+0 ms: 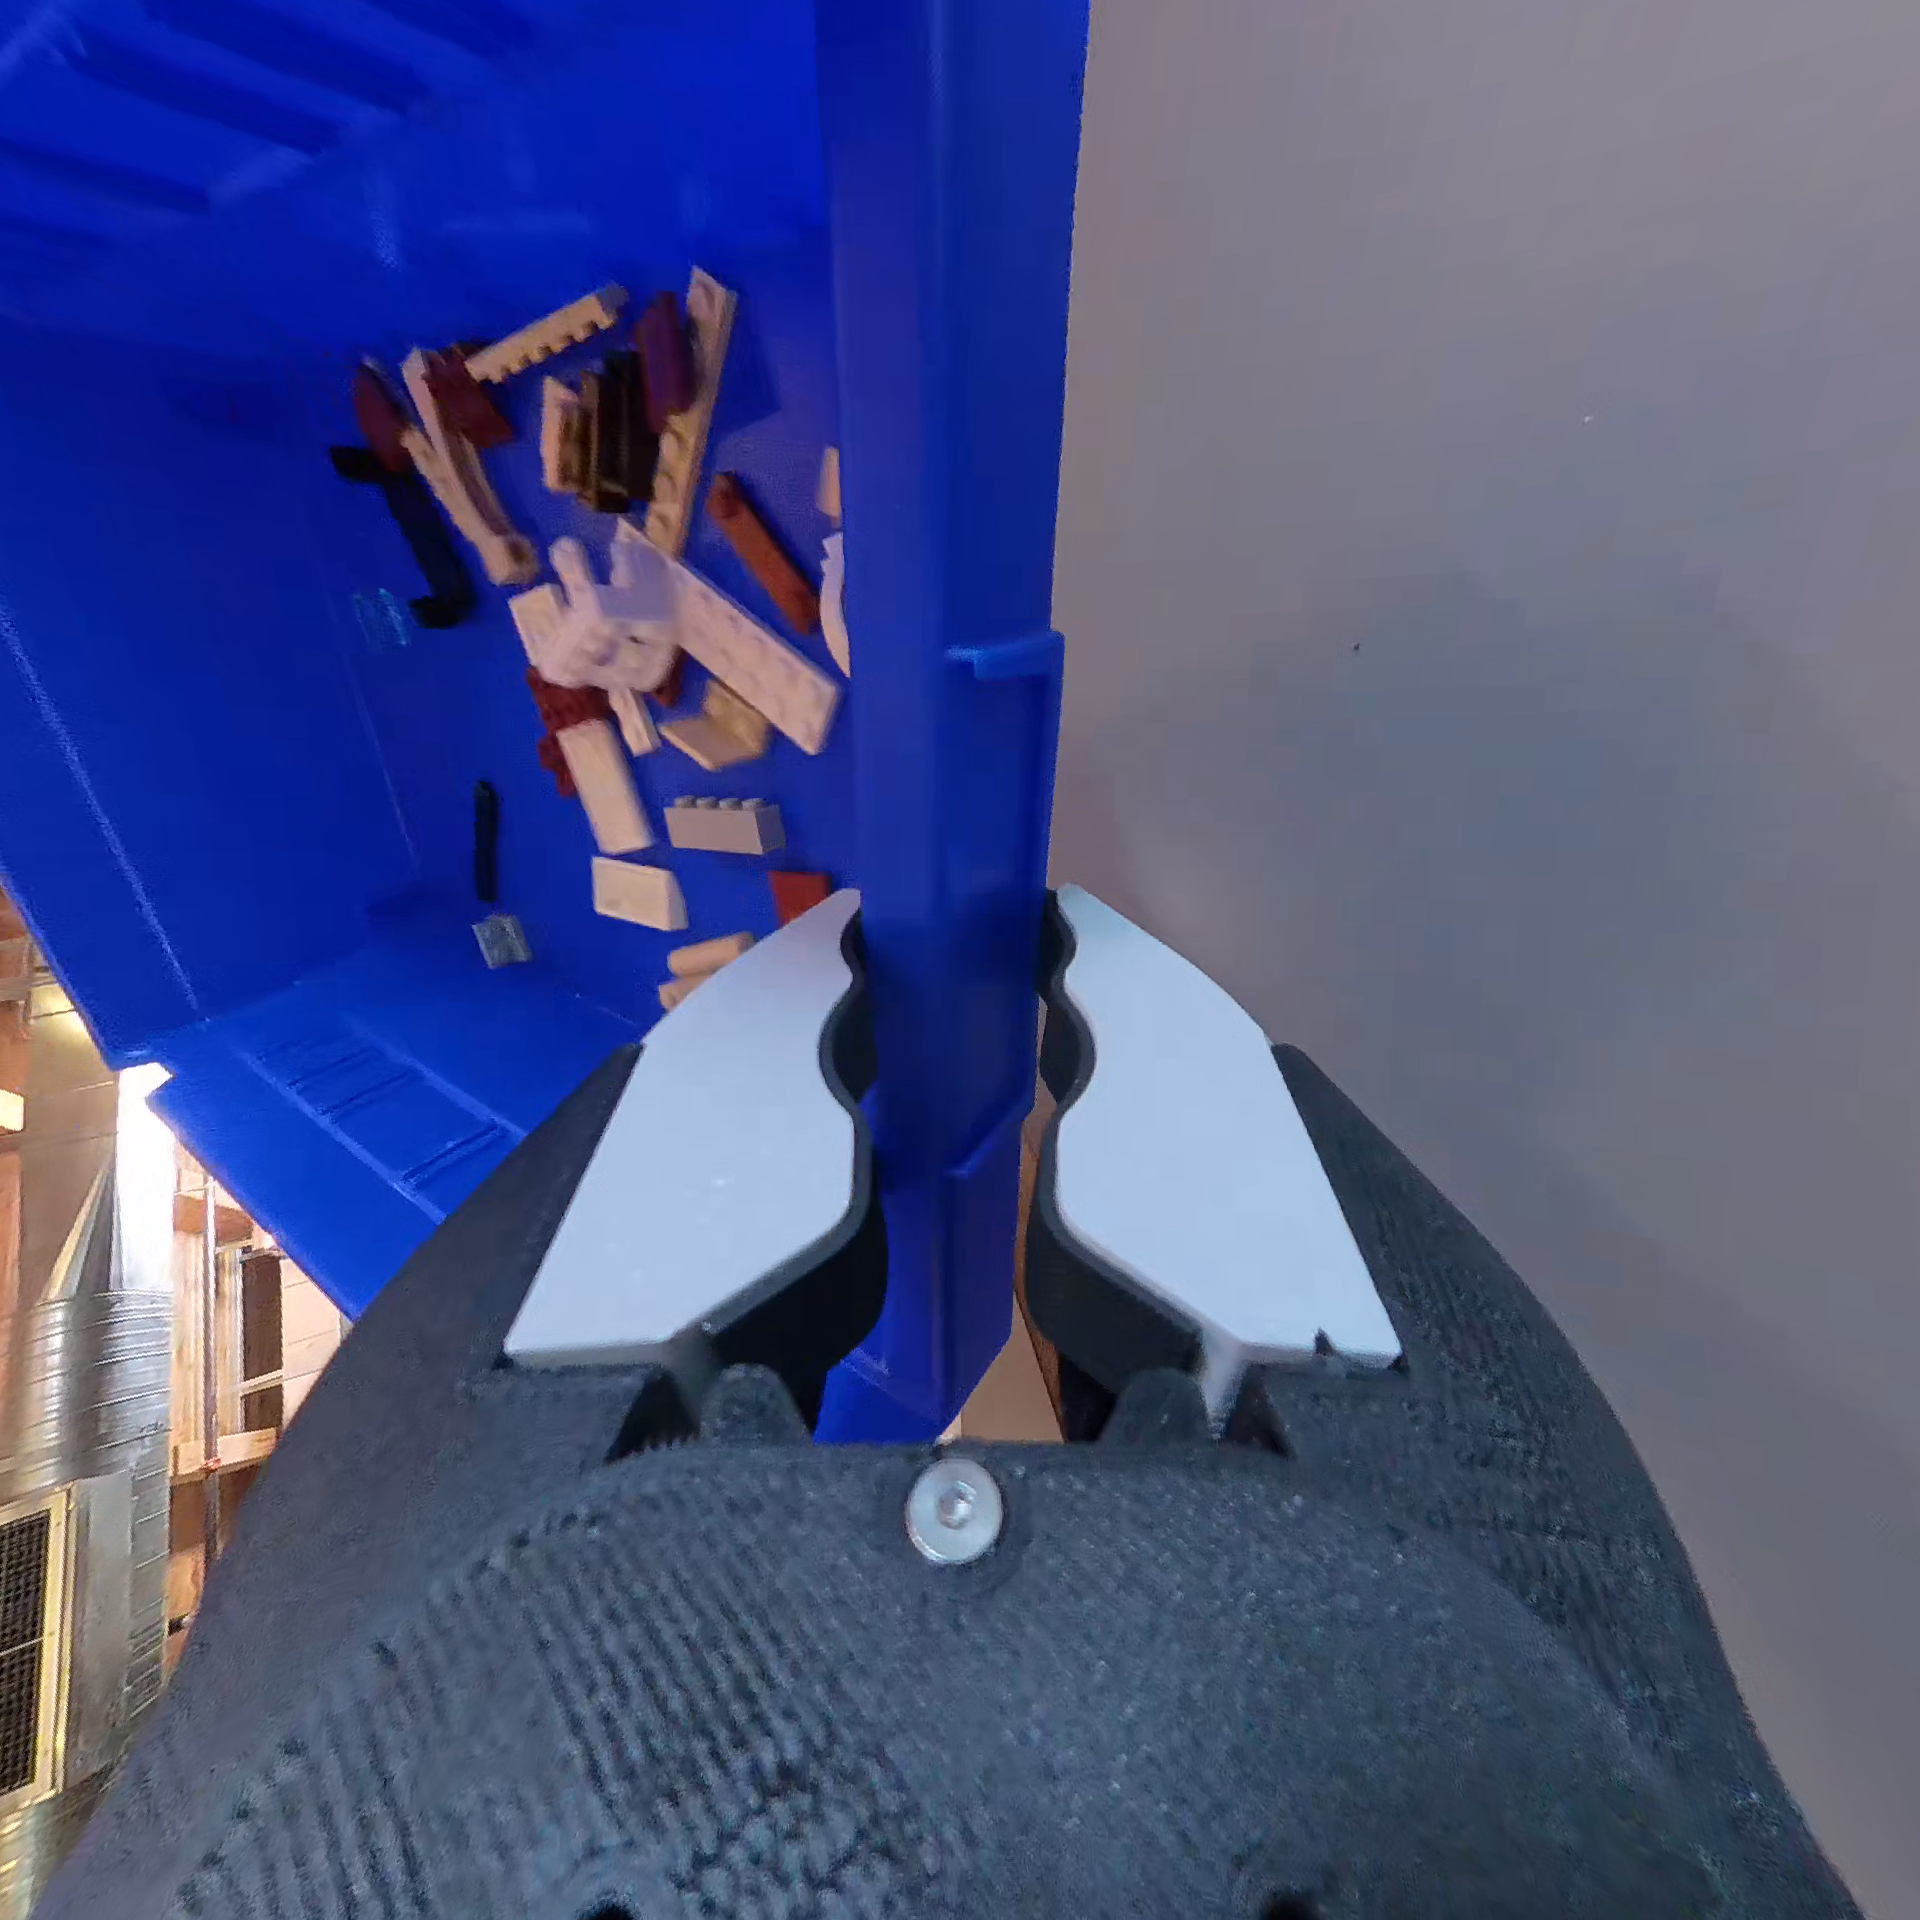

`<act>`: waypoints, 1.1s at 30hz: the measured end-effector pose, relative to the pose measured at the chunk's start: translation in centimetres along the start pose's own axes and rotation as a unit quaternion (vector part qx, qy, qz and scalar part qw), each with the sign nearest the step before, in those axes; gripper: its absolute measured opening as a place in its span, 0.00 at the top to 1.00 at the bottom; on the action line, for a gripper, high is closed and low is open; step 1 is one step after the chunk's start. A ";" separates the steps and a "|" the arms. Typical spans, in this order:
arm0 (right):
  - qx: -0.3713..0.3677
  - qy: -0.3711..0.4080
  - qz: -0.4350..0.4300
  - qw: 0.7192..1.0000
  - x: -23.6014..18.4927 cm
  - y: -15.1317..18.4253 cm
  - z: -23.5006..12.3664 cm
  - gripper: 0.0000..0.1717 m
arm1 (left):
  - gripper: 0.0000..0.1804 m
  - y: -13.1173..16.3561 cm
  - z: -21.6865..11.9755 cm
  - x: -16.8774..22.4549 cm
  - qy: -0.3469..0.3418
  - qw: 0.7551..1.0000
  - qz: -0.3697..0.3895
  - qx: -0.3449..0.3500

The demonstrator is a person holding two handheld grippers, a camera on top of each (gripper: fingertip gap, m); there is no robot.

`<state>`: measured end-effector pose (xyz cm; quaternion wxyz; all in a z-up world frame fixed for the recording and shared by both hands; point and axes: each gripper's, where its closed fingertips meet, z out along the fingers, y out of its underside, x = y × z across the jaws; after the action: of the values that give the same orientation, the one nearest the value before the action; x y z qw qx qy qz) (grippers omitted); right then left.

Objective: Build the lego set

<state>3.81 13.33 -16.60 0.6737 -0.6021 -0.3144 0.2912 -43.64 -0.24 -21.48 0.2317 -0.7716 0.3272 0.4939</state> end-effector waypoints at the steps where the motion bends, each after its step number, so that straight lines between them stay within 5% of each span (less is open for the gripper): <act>1: 0.000 0.000 -0.001 1.000 0.0 0.0 0.0 0.92 | 0.83 0.0 0.1 0.2 0.003 1.000 0.000 -0.002; 11: -0.006 -0.003 0.001 1.000 0.0 0.3 0.1 0.92 | 0.83 -1.9 -1.4 5.8 0.167 0.985 -0.027 0.024; 20: -0.010 -0.003 0.003 1.000 0.1 0.5 0.1 0.92 | 0.83 -2.8 -2.1 8.8 0.249 0.968 -0.010 0.027; 25: -0.012 -0.004 0.006 1.000 0.1 0.6 0.2 0.92 | 0.78 -2.6 -2.8 8.5 0.272 0.962 0.003 0.033; 28: -0.012 -0.005 0.009 1.000 0.1 0.6 0.2 0.92 | 0.77 -4.2 -5.1 5.8 0.356 0.926 -0.088 0.084; 33: -0.012 -0.010 0.014 1.000 0.0 0.6 0.2 0.92 | 0.81 -1.9 -0.4 0.9 0.365 0.923 -0.109 0.048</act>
<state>3.67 13.55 -17.19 0.6591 -0.6114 -0.3163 0.3029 -41.67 0.54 -22.04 0.1854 -0.9174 0.3259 0.1337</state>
